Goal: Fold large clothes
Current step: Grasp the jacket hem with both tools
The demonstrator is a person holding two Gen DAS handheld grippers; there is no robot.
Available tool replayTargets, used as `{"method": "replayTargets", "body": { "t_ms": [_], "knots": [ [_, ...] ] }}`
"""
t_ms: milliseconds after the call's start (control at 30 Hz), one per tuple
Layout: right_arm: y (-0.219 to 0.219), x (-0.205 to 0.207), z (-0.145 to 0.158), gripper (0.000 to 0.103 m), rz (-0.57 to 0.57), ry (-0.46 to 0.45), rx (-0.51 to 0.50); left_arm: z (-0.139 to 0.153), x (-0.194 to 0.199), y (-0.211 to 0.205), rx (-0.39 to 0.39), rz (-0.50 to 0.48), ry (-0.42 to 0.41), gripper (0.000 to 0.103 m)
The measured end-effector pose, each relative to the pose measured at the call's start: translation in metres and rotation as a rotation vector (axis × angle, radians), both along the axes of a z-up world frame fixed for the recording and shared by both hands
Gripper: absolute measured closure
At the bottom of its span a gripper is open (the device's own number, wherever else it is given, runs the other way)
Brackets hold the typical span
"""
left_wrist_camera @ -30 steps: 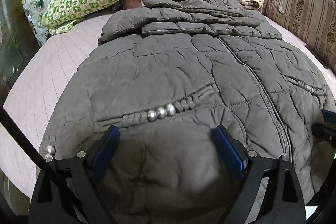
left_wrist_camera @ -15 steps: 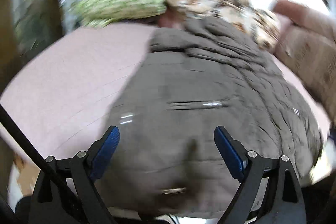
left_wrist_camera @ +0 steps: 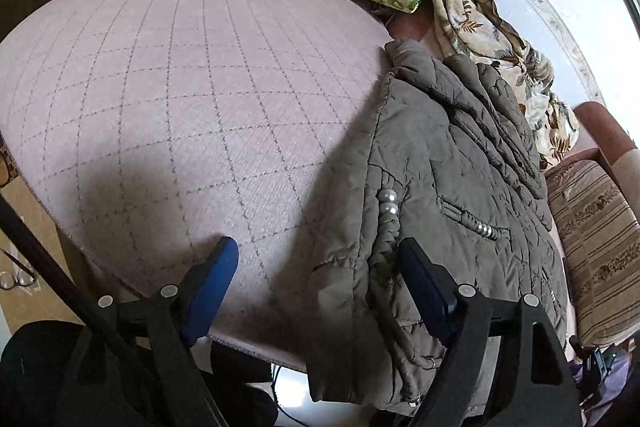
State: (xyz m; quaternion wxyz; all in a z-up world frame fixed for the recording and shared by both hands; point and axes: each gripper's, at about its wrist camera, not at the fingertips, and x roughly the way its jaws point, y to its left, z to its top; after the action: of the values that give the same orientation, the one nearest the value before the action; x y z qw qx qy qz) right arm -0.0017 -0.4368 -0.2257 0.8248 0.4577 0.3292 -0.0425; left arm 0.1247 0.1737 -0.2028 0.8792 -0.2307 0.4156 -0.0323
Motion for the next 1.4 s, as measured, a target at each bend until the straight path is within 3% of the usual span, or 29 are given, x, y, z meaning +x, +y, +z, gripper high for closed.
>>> {"method": "replayTargets", "body": {
  "t_ms": [233,433,500,567,667,800,967,1000,1067,1100,1167,1200,1267,1400],
  "knots": [
    [0.022,0.009,-0.001,0.027,0.11,0.034,-0.063,-0.004,-0.009,-0.015,0.016,-0.045,0.014,0.022],
    [0.036,0.005,-0.01,0.028,0.188,0.043,-0.011,-0.009,-0.025,-0.039,0.02,-0.125,0.018,0.022],
    [0.043,0.004,-0.008,0.03,0.228,0.009,0.01,-0.008,-0.028,-0.048,0.04,-0.153,0.004,0.026],
    [0.05,-0.001,0.005,0.036,0.258,-0.08,-0.009,-0.004,-0.031,-0.057,0.082,-0.17,-0.026,0.027],
    [0.051,-0.008,0.02,0.037,0.245,-0.171,-0.047,-0.003,-0.03,-0.063,0.113,-0.176,-0.038,0.028],
    [0.046,0.002,-0.012,0.037,0.211,0.003,-0.035,-0.004,-0.028,-0.065,0.12,-0.169,-0.036,0.028],
    [0.045,0.007,-0.016,0.035,0.208,-0.008,0.008,-0.006,-0.026,-0.069,0.144,-0.161,-0.038,0.028],
    [0.05,0.007,-0.01,0.035,0.24,-0.056,0.014,-0.006,-0.027,-0.071,0.162,-0.16,-0.042,0.028],
    [0.06,0.006,0.009,0.044,0.273,-0.132,-0.06,-0.003,-0.028,-0.075,0.183,-0.162,-0.063,0.028],
    [0.07,0.006,0.021,0.047,0.293,-0.147,-0.164,-0.002,-0.028,-0.076,0.19,-0.161,-0.069,0.028],
    [0.081,0.012,0.022,0.055,0.308,-0.105,-0.257,-0.002,-0.027,-0.079,0.218,-0.153,-0.075,0.031],
    [0.085,0.019,0.013,0.058,0.313,-0.038,-0.291,-0.003,-0.026,-0.081,0.228,-0.152,-0.075,0.033],
    [0.084,0.025,0.003,0.062,0.313,0.018,-0.301,-0.003,-0.025,-0.085,0.257,-0.152,-0.08,0.035],
    [0.081,0.025,-0.002,0.061,0.306,0.019,-0.304,-0.006,-0.026,-0.094,0.334,-0.154,-0.082,0.035]
  ]
}}
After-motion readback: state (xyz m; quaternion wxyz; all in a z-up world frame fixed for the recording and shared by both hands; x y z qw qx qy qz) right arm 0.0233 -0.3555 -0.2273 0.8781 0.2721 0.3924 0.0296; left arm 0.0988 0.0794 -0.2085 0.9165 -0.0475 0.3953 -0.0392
